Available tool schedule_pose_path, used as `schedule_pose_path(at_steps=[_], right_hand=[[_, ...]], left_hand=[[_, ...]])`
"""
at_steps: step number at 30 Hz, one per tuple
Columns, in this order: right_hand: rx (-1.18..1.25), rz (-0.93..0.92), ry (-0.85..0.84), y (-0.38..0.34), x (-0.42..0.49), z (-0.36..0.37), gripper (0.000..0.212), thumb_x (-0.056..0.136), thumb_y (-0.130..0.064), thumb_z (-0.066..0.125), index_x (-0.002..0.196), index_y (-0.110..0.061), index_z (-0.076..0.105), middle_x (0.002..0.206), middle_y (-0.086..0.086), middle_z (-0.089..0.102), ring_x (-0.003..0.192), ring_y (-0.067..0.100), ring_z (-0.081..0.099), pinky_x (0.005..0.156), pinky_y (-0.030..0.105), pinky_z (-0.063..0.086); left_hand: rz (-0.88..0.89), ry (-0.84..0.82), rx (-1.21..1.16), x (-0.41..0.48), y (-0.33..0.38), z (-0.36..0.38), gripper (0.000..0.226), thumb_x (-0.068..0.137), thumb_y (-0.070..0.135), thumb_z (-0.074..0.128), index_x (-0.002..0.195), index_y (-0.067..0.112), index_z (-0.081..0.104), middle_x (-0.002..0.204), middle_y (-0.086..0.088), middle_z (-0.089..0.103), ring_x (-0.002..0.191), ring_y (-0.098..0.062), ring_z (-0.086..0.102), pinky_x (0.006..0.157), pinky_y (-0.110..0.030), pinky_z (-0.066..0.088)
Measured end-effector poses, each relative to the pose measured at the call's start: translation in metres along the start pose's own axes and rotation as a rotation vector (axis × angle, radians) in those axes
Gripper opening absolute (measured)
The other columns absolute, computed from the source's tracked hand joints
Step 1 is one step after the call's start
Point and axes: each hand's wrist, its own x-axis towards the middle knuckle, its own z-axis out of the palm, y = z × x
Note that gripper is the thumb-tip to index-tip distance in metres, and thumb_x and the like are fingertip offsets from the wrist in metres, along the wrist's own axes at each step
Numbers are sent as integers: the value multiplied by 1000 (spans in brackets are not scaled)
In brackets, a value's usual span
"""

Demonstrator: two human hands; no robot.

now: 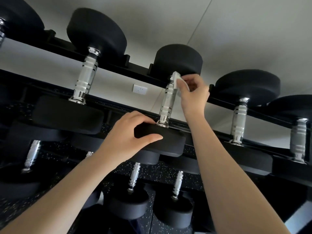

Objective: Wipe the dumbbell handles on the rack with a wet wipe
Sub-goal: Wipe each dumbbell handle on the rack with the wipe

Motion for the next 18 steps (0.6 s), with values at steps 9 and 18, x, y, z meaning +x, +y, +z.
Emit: schedule_pose_path(at_steps=[9, 18], right_hand=[[-185, -52, -426, 2, -21, -24, 10, 78, -14, 72, 82, -22, 69, 93, -1, 66, 84, 12, 59, 72, 16, 47], [-253, -10, -657, 3, -47, -41, 11, 74, -16, 77, 75, -26, 73, 80, -5, 68, 79, 17, 61, 78, 40, 51]], left_hand=[[3, 19, -73, 2, -6, 3, 45, 64, 64, 57, 98, 35, 65, 99, 21, 58, 103, 1, 51, 89, -18, 40], [27, 1, -77, 4, -10, 2, 43, 65, 64, 59, 97, 37, 64, 99, 19, 59, 105, -3, 51, 89, -21, 40]])
